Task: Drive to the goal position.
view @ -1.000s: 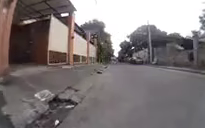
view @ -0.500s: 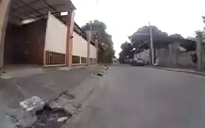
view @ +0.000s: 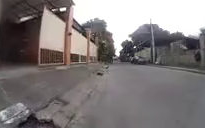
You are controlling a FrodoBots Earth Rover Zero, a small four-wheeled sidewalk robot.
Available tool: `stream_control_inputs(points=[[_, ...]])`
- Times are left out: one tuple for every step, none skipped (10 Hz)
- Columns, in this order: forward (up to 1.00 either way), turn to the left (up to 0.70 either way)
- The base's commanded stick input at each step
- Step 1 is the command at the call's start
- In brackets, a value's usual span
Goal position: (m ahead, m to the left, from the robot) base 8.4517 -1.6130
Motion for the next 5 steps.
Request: stream_control_inputs(points=[[0.70,0.00],[0.70,0.00],[0.70,0.00],[0.70,0.00],[0.70,0.00]])
